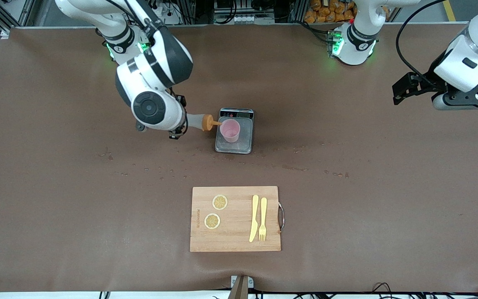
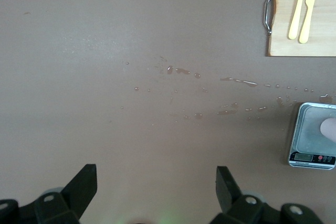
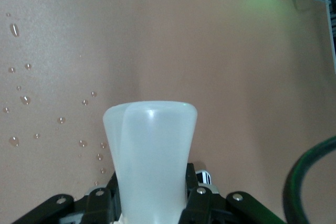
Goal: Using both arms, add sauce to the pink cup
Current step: 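Tilt the bottle nozzle down into the pink cup with the right gripper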
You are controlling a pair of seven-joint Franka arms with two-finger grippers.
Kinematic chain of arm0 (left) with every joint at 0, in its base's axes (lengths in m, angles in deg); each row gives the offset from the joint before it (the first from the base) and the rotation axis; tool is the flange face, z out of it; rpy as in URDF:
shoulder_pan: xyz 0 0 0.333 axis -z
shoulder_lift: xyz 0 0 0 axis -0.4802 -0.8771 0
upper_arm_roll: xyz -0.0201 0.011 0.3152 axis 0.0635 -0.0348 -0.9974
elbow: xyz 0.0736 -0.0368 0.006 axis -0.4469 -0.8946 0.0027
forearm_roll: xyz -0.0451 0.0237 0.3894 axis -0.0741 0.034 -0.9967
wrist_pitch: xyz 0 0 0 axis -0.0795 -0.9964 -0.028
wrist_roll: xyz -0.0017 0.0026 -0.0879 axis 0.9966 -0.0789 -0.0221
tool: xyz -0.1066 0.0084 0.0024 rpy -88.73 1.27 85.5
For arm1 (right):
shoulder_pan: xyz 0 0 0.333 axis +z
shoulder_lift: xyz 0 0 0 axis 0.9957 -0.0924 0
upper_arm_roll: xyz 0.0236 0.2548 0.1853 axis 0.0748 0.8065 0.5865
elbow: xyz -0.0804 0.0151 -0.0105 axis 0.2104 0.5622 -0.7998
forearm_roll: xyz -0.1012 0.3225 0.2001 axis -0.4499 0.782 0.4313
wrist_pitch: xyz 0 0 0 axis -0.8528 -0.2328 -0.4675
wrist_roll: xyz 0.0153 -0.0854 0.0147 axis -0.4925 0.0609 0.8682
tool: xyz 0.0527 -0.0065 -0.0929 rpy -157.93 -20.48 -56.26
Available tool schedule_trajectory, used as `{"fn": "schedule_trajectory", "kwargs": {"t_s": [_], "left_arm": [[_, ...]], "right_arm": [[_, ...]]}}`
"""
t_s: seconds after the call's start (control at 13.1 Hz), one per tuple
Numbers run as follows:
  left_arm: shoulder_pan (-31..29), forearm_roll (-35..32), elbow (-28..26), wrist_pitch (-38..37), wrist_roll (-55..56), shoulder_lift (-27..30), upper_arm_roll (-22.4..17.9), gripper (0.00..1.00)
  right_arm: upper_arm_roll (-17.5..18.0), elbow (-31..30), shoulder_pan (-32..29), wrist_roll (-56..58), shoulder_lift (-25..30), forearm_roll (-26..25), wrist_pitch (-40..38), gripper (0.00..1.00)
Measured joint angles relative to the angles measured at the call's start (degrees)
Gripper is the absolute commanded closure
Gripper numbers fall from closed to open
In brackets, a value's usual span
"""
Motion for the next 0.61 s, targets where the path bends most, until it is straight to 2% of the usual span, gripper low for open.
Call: {"fn": "schedule_trajectory", "kwargs": {"t_s": [0.23,0.61], "left_arm": [[-0.02,0.00,0.03,0.17,0.23,0.01,-0.07,0.00],[-0.11,0.01,1.53,0.46,0.06,0.25,-0.45,0.00]], "right_arm": [[0.02,-0.06,3.17,-3.59,-1.52,-3.66,-2.19,0.53],[0.02,0.90,4.61,-5.02,-3.70,-7.86,-6.91,0.52]]}}
